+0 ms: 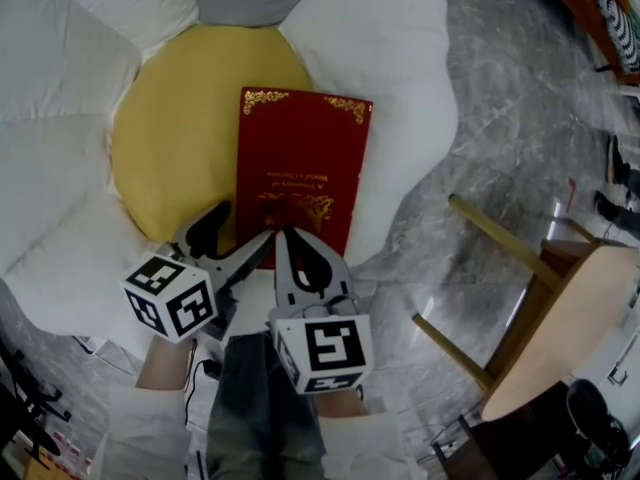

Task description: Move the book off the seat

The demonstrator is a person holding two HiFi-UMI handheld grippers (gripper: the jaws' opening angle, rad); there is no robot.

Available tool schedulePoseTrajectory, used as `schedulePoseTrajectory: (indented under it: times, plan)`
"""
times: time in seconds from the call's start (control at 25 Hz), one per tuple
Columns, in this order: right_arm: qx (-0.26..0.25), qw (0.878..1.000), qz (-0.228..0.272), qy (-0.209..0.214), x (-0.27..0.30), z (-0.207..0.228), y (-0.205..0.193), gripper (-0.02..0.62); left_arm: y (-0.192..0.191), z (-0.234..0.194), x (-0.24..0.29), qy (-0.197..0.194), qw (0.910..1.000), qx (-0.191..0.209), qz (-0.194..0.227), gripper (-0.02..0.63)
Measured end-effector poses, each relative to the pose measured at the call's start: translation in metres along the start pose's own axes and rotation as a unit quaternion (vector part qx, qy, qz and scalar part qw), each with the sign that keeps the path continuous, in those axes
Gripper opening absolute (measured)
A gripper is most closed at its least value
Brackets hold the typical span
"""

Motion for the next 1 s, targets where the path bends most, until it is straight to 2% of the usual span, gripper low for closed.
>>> schedulePoseTrajectory:
  times: [0.24, 0.44, 0.84, 1.0]
  plan:
    - [0.009, 1.000, -0.007, -0.002, 0.000, 0.005, -0.011, 0.012, -0.007, -0.007, 0.006, -0.022, 0.9995, -0.020, -0.007, 0.411]
    - [0.010, 1.000, -0.015, -0.003, -0.004, 0.011, -0.016, 0.012, -0.015, -0.010, 0.018, -0.051, 0.9979, -0.029, -0.029, 0.422]
    - [0.019, 1.000, -0.010, -0.007, -0.009, 0.015, -0.018, 0.012, -0.023, -0.017, 0.029, -0.042, 0.9983, -0.014, -0.038, 0.422]
    - [0.024, 1.000, -0.006, -0.008, -0.009, 0.014, -0.016, 0.012, -0.026, -0.015, 0.032, -0.035, 0.9981, 0.016, -0.048, 0.422]
Point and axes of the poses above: the fingertips, and each gripper's own axes: x forward along the fingers, z to its right, y out of its top, the point moved 3 cm from there along -x, backward along the fingers, and after that the axes turned 1 degree about -x, right-handed, at the moved point
